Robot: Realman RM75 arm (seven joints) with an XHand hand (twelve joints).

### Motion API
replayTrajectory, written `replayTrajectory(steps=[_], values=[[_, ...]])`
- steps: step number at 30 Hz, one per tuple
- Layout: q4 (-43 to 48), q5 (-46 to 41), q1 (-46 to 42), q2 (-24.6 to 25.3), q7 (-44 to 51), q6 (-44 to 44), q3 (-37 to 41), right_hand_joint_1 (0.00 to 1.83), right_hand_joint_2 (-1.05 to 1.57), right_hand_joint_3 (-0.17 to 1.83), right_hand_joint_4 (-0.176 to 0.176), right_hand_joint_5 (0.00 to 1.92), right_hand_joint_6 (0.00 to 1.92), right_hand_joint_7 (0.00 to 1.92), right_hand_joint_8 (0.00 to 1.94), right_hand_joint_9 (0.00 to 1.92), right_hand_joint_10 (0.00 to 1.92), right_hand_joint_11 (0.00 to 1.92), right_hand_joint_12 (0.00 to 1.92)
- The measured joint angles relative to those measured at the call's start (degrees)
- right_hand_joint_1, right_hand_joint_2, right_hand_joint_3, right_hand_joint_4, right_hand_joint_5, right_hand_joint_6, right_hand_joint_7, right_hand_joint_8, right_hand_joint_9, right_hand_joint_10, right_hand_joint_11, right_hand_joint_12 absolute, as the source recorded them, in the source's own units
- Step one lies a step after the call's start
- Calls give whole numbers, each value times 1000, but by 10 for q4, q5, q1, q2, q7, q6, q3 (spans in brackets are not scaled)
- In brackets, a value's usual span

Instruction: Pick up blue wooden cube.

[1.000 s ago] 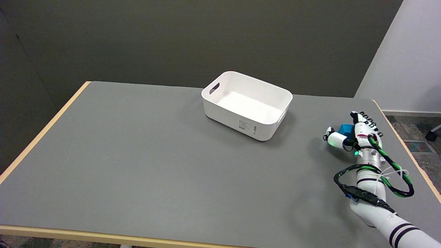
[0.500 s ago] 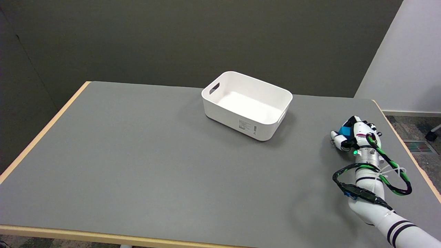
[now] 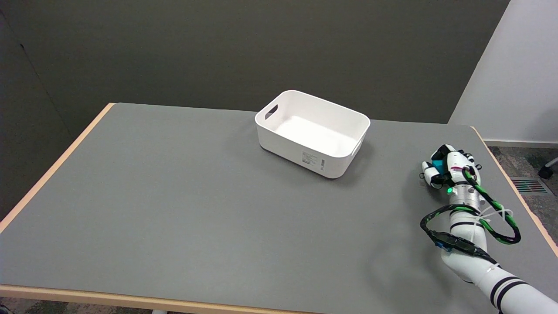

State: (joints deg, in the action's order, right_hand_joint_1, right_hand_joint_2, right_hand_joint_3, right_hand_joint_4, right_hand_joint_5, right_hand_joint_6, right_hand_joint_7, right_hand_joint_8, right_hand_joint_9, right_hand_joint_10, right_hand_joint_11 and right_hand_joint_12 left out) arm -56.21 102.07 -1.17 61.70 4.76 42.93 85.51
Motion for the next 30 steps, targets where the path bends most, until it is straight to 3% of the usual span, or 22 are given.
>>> replayTrajectory(steps=[5,8,15,30], values=[[-7,20,2,-4,-42,6,-1,1020,1414,156,-176,363,1875,381,1941,558,1921,406,1921],[-15,32,3,-7,-74,9,-2,1030,1399,175,-176,366,1866,395,1941,581,1921,516,1921],[-36,56,5,-15,-188,11,-4,1032,1369,221,-176,389,1842,407,1941,605,1921,566,1921],[-109,82,13,-41,-564,-37,-12,1034,1352,251,-176,397,1841,414,1941,653,1921,548,1921]])
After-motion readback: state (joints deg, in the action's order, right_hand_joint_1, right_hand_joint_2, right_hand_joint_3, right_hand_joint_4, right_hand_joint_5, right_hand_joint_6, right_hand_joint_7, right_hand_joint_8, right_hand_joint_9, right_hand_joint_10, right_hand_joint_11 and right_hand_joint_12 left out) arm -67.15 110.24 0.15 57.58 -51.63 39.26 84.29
